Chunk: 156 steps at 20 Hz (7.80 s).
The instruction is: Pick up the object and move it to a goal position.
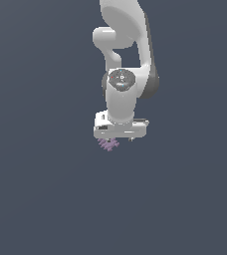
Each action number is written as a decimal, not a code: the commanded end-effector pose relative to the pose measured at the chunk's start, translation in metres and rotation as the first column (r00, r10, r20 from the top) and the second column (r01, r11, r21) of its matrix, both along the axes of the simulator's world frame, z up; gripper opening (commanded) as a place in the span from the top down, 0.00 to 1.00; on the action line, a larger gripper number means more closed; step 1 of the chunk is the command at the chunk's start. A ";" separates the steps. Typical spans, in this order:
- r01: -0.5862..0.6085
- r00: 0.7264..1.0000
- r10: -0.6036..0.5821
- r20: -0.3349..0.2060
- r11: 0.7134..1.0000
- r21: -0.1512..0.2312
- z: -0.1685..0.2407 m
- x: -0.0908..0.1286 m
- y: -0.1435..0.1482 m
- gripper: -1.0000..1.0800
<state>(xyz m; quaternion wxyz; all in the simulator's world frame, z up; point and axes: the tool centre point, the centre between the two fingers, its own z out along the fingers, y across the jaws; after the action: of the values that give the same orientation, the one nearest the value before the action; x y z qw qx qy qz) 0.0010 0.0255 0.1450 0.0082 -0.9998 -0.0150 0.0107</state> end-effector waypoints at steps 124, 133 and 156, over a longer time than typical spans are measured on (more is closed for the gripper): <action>0.589 0.706 -0.707 0.041 0.619 0.520 -0.105 -0.092 -0.108 1.00; 0.590 0.706 -0.707 0.041 0.619 0.519 -0.066 -0.090 -0.090 1.00; 0.593 0.705 -0.708 0.041 0.620 0.514 0.092 -0.081 -0.018 1.00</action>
<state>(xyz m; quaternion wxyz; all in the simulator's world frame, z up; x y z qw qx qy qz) -0.0799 0.0020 0.2258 0.2489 -0.8965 0.3471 -0.1175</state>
